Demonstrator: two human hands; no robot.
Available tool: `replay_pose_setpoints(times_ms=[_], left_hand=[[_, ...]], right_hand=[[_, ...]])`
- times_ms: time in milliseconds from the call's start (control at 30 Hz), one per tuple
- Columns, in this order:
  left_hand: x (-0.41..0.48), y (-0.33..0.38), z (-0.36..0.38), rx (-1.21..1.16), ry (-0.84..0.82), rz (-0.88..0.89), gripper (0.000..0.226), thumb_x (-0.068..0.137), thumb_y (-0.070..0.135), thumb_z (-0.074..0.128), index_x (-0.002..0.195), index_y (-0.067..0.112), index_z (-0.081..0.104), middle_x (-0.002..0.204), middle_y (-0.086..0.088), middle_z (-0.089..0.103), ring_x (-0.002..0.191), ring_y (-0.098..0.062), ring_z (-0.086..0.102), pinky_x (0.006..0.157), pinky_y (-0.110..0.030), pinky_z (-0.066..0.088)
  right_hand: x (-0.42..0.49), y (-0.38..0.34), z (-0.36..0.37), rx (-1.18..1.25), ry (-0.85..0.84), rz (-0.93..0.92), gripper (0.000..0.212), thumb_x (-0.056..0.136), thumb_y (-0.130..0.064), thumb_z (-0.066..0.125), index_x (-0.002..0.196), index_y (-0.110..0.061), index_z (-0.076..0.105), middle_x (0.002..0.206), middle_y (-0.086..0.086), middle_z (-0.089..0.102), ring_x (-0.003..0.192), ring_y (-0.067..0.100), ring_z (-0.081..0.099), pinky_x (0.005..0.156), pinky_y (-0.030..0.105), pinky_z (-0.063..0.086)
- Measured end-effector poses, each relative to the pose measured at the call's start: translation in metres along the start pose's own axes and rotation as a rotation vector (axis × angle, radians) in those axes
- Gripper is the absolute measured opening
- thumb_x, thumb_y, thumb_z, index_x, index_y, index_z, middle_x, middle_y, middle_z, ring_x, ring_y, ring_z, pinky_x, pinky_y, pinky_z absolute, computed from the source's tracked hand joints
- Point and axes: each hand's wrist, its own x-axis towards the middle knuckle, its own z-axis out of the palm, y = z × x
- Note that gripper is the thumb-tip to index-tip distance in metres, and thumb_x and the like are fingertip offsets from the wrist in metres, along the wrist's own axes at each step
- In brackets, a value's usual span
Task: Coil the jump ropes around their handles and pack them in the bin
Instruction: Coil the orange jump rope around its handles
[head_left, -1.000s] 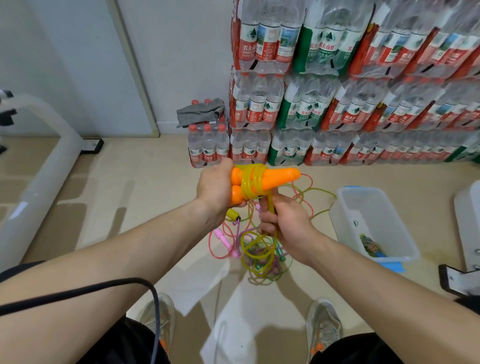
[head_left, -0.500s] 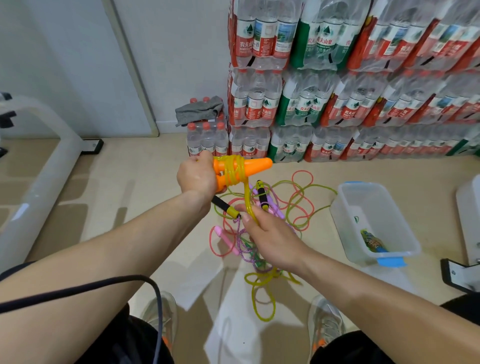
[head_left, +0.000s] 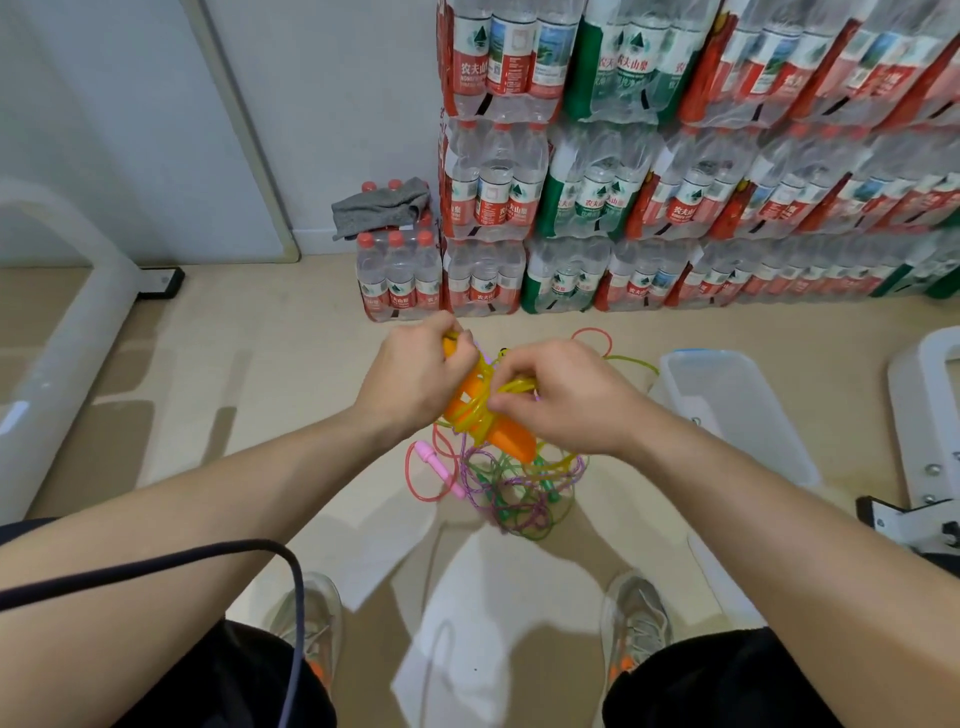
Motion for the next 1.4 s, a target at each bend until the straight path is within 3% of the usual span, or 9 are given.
replay_pose_setpoints(times_ms=[167,333,467,633,733,867,1067,1267,1400], left_hand=[[0.0,0.012,-0.006,-0.185,-0.13,0.016,0.017,0.086,0.036,0.051,0.071,0.03,0.057,0.075,0.009,0.059,0.07,-0.009,0.056,0.059,-0.032,0.047],[0.001,0.016,-0.009,-0.511,-0.148,-0.195,0.025,0.091,0.027,0.051,0.073,0.011,0.058,0.067,-0.004,0.055,0.059,-0.026,0.058,0.051,-0.047,0.054],[0.002,0.019,-0.014,-0.743,-0.111,-0.35,0.028,0.099,0.021,0.046,0.073,0.012,0.052,0.064,-0.007,0.054,0.052,-0.026,0.06,0.044,-0.034,0.05],[0.01,0.017,-0.02,-0.801,0.114,-0.583,0.027,0.1,0.029,0.047,0.078,0.014,0.052,0.075,-0.009,0.058,0.062,-0.025,0.063,0.044,-0.028,0.051],[0.016,0.005,-0.019,-0.653,0.205,-0.6,0.026,0.098,0.03,0.047,0.078,0.015,0.055,0.084,-0.013,0.063,0.073,-0.031,0.067,0.052,-0.038,0.059],[0.018,-0.002,-0.018,-0.354,0.254,-0.428,0.027,0.092,0.036,0.044,0.078,0.018,0.057,0.074,-0.008,0.059,0.074,-0.033,0.065,0.064,-0.054,0.06],[0.014,-0.003,-0.012,-0.126,0.156,-0.208,0.028,0.093,0.043,0.04,0.084,0.023,0.057,0.073,-0.003,0.06,0.076,-0.032,0.063,0.067,-0.045,0.057],[0.009,0.001,-0.009,-0.072,0.002,-0.097,0.025,0.094,0.039,0.046,0.084,0.021,0.062,0.079,-0.007,0.063,0.072,-0.028,0.063,0.061,-0.045,0.057],[0.006,0.008,-0.013,-0.163,-0.103,-0.027,0.025,0.093,0.029,0.05,0.071,0.022,0.059,0.071,-0.001,0.059,0.063,-0.02,0.058,0.052,-0.043,0.053]], right_hand=[[0.006,0.034,-0.001,0.467,0.004,0.02,0.019,0.082,-0.02,0.084,0.08,-0.019,0.065,0.068,-0.019,0.062,0.066,0.0,0.055,0.064,0.026,0.046],[0.004,0.042,0.007,0.891,0.023,0.14,0.024,0.098,-0.023,0.061,0.077,-0.012,0.058,0.061,-0.006,0.054,0.054,0.006,0.046,0.052,0.02,0.037],[0.002,0.032,0.026,1.093,-0.017,0.348,0.04,0.105,-0.041,0.044,0.076,-0.014,0.05,0.055,-0.001,0.038,0.046,0.011,0.034,0.05,0.027,0.034],[-0.012,0.018,0.054,0.937,-0.039,0.43,0.049,0.109,-0.042,0.032,0.071,-0.016,0.049,0.052,-0.005,0.032,0.048,0.013,0.03,0.054,0.031,0.034],[-0.017,0.003,0.053,0.494,-0.05,0.295,0.043,0.107,-0.044,0.034,0.078,-0.018,0.05,0.058,-0.011,0.045,0.056,0.012,0.043,0.059,0.032,0.035],[-0.016,-0.016,0.036,0.103,-0.102,0.145,0.036,0.107,-0.041,0.034,0.076,-0.023,0.042,0.072,-0.005,0.048,0.075,0.021,0.047,0.065,0.037,0.031],[-0.012,-0.012,0.007,-0.319,-0.038,-0.01,0.027,0.1,-0.044,0.05,0.085,-0.023,0.058,0.076,0.001,0.056,0.082,0.03,0.054,0.062,0.034,0.034],[-0.005,-0.01,-0.016,-0.341,-0.002,-0.076,0.036,0.077,-0.063,0.073,0.088,-0.031,0.063,0.079,-0.009,0.066,0.082,0.019,0.061,0.073,0.035,0.051],[-0.002,0.004,-0.022,0.049,-0.03,0.034,0.042,0.058,-0.053,0.091,0.077,-0.025,0.065,0.065,-0.014,0.058,0.062,0.006,0.052,0.058,0.033,0.043]])
